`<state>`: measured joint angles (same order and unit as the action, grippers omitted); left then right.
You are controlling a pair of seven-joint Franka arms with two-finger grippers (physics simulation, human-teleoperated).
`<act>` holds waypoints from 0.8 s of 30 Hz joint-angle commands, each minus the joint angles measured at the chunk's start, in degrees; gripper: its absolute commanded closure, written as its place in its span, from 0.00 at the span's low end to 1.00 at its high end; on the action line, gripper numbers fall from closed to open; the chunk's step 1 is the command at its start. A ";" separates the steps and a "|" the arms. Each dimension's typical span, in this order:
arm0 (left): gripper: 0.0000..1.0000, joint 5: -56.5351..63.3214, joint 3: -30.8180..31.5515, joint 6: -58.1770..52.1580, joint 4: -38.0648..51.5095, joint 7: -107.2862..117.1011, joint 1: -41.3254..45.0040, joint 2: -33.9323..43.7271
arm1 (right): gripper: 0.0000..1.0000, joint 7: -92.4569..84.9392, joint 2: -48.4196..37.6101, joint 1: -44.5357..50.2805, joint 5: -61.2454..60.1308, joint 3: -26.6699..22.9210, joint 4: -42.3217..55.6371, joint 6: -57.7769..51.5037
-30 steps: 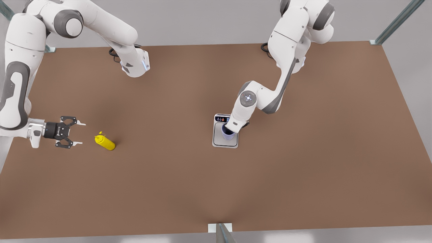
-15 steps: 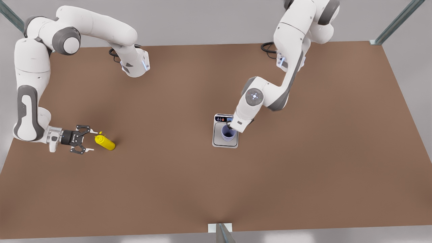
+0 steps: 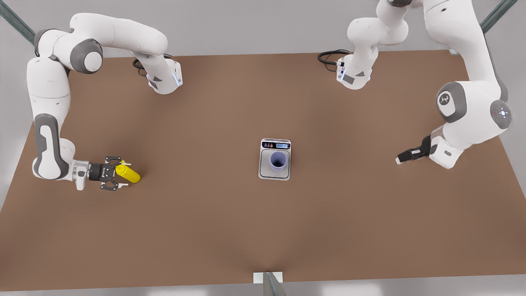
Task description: Move cup to the weight, pick up sauce bottle, pour sauce
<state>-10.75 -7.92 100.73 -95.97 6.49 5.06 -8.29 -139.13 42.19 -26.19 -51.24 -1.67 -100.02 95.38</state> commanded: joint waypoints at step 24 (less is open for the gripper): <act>0.00 9.60 5.20 -4.31 10.36 -0.17 -3.39 -3.57 | 0.45 -0.97 0.88 0.09 -0.36 0.88 0.27 0.07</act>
<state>-1.35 -2.72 96.36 -84.55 6.33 1.67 -12.00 -140.09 43.07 -26.10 -51.57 -0.79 -99.75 95.45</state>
